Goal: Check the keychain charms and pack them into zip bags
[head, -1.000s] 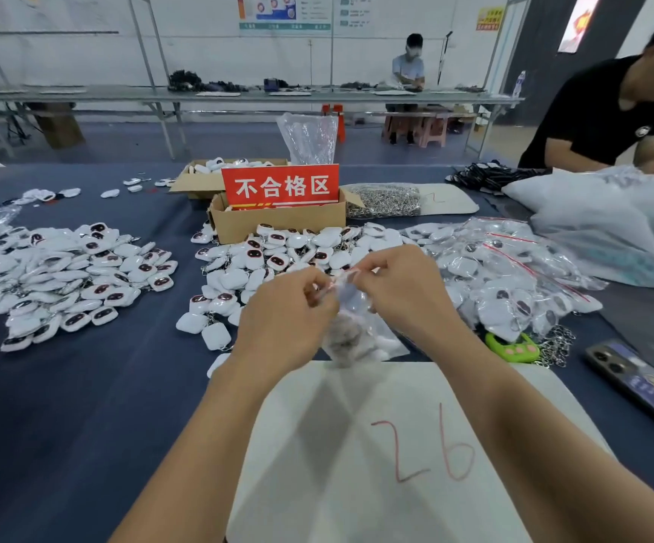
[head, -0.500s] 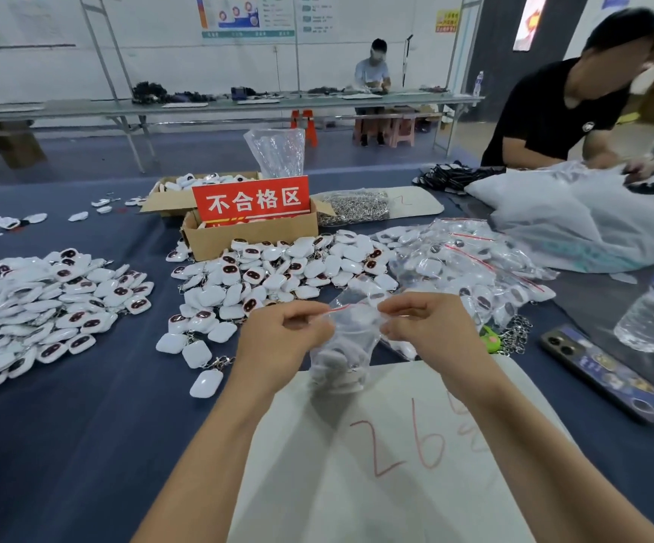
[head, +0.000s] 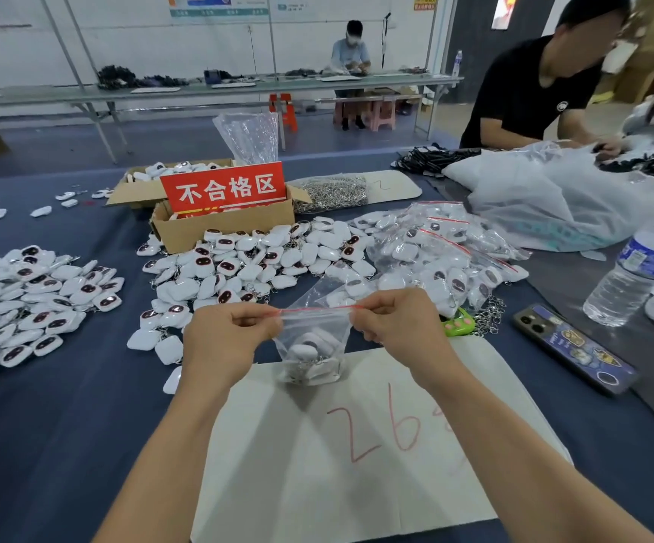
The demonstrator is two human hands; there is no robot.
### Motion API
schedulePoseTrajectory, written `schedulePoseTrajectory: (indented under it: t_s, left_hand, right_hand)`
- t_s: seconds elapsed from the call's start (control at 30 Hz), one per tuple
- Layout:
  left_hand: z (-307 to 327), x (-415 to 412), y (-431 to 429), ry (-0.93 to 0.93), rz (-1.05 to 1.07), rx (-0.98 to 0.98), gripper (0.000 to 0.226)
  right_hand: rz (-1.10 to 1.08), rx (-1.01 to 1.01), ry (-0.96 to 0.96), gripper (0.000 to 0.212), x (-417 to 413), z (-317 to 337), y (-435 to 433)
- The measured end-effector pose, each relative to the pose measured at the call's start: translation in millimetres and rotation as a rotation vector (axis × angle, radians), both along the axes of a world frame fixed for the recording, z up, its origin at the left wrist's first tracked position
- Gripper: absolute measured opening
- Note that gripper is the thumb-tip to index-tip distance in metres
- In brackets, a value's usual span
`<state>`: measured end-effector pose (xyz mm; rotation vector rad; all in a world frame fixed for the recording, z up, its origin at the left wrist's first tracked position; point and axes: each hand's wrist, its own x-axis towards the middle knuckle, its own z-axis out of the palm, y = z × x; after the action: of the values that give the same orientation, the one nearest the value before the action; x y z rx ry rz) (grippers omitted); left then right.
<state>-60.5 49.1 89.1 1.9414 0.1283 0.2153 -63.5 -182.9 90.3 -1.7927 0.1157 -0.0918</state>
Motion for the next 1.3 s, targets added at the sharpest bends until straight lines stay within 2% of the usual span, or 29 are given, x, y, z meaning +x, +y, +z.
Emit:
schedulePoseTrajectory:
  t_s: [0.1,0.27,0.47,0.63,0.73,0.83,0.9,1.0,1.1,1.2,1.3]
  left_hand:
    - [4.3,-1.4,1.5,0.000,0.016,0.080,0.017]
    - [5.6,-0.5,-0.2,0.015,0.009,0.105,0.036]
    - [2.1,-9.0,-3.3,-0.048,-0.139,0.157,0.026]
    - [-4.1,-6.6,-22.1,-0.105,-0.151,0.183,0.041]
    - [-6.9,-3.9,-23.9,-0.082,-0.179,0.209,0.036]
    - [-7.2,-5.6,-25.1,-0.051,-0.202,0.235,0.016]
    - [-9.0,-5.6,-25.4,-0.055,-0.201,0.216,0.012]
    - [-11.9,-4.1,-24.4,-0.075,-0.167,0.165,0.031]
    - [-12.9,-2.2,-23.4,-0.073,-0.158,0.097,0.043]
    - [-12.2,-1.7,-22.2,-0.042,-0.207,0.073,0.026]
    - [-14.7,-3.7,-18.5,-0.007,-0.220,0.003,0.009]
  right_hand:
    - [0.006,-0.006,0.008,0.016,0.4,0.7,1.3]
    - [0.007,-0.045,0.008,0.031,3.9,0.1,5.4]
    - [0.011,-0.095,-0.036,0.014,0.1,-3.9,9.8]
    - [0.026,-0.193,-0.097,0.010,-4.4,-6.8,27.2]
    - [0.058,-0.204,-0.124,0.016,-4.2,-8.2,33.5]
    - [0.057,-0.208,-0.118,0.016,-3.9,-7.1,36.2]
    - [0.060,-0.212,-0.117,0.018,-3.9,-5.2,37.2]
    - [0.069,-0.214,-0.112,0.027,-3.8,-1.7,38.0]
    - [0.102,-0.177,-0.082,0.021,-4.5,-1.7,37.7]
    - [0.161,-0.143,-0.063,0.015,-6.1,-5.0,35.5]
    - [0.126,-0.087,-0.072,0.019,-4.7,-9.1,33.4]
